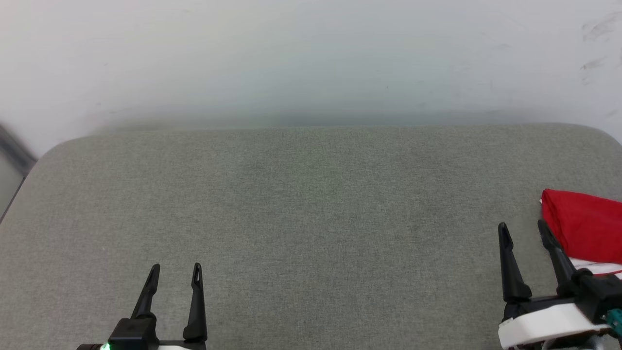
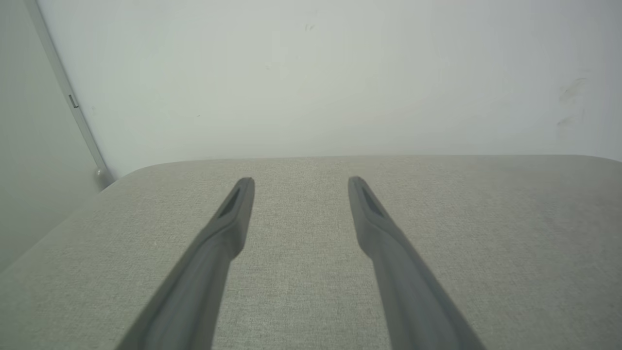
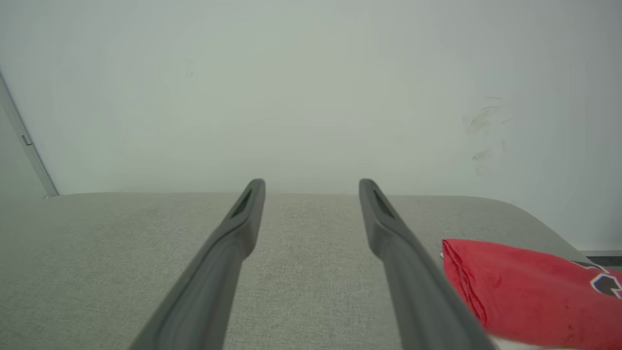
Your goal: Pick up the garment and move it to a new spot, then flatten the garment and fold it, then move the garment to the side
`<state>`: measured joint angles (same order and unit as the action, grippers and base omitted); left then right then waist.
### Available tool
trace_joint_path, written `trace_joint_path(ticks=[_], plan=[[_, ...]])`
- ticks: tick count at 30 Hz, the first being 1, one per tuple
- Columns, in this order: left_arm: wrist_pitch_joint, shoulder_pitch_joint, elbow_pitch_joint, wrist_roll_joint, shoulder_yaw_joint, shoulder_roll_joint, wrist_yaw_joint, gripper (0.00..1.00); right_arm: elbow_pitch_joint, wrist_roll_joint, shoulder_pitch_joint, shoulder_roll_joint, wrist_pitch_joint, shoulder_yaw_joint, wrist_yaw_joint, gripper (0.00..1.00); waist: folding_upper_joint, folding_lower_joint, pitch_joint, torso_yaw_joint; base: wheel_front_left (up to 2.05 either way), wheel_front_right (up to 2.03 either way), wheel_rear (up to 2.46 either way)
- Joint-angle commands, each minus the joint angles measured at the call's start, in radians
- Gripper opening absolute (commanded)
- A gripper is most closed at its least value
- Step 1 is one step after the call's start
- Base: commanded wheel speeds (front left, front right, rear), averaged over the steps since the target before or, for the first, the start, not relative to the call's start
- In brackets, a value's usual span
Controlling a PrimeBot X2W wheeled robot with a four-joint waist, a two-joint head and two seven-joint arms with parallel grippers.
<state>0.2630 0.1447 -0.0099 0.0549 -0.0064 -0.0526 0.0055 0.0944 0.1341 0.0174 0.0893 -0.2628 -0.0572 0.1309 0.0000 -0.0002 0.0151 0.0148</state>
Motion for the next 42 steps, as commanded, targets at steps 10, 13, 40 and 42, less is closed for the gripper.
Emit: trace_joint_path(ticks=[10, 13, 40, 42], plan=[[0.002, 0.028, 0.020, 0.014, -0.003, 0.002, -0.024, 1.00, -0.081, -0.007, -0.134, -0.037, -0.002, -0.035, 0.000, 1.00, 0.0000, 0.0002, 0.021, 0.001, 0.00, 0.00, 0.00], [0.002, 0.030, 0.025, 0.014, -0.004, 0.002, -0.030, 1.00, -0.092, -0.007, -0.152, -0.040, -0.002, -0.036, 0.000, 1.00, 0.0000, 0.0002, 0.023, 0.004, 0.00, 0.00, 0.00], [-0.090, -0.043, 0.104, 0.380, 0.025, 0.002, -0.057, 0.00, -0.018, 0.359, -0.100, -0.029, 0.082, -0.027, 0.000, 0.00, 0.0000, 0.0003, 0.018, 0.006, 0.00, 0.00, 0.00], [-0.099, -0.049, 0.109, 0.416, 0.028, 0.002, -0.059, 0.00, -0.014, 0.394, -0.094, -0.029, 0.090, -0.027, 0.000, 0.00, 0.0000, 0.0003, 0.017, 0.005, 0.00, 0.00, 0.00]])
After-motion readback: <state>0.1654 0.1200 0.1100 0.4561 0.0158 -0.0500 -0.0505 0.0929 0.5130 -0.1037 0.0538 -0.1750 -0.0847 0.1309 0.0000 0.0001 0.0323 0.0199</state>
